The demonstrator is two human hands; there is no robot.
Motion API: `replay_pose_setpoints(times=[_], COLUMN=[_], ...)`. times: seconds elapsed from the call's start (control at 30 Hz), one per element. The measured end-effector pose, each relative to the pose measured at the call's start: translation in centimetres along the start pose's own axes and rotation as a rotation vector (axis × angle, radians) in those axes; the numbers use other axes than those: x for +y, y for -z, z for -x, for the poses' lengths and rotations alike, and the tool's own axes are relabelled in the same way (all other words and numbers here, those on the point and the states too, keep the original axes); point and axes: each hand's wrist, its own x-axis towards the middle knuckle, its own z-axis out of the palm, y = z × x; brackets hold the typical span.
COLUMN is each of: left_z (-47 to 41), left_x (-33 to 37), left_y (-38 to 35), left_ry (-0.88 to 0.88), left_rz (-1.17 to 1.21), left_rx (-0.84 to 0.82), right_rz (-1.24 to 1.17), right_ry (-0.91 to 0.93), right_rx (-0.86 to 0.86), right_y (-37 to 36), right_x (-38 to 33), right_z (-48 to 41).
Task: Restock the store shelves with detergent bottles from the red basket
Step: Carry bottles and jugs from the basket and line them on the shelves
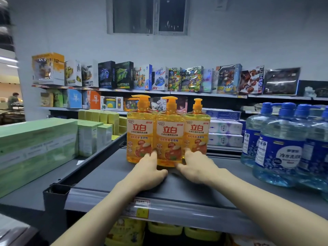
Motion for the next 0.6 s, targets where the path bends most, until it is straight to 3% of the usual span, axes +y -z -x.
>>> replay_pose_setpoints(times=[0.23,0.6], left_z=[2.0,9.2], left_x=[4.7,22.7], left_y=[-0.7,-8.2], left_ry=[0.048,-0.187], left_rz=[-0.427,-0.422], left_rx=[0.053,0.077], right_rz=[0.129,0.192], right_ry=[0.097,0.126], right_rx=[0.004,0.119], right_y=[2.9,9.5], right_x=[3.8,16.9], right_z=[5.8,19.9])
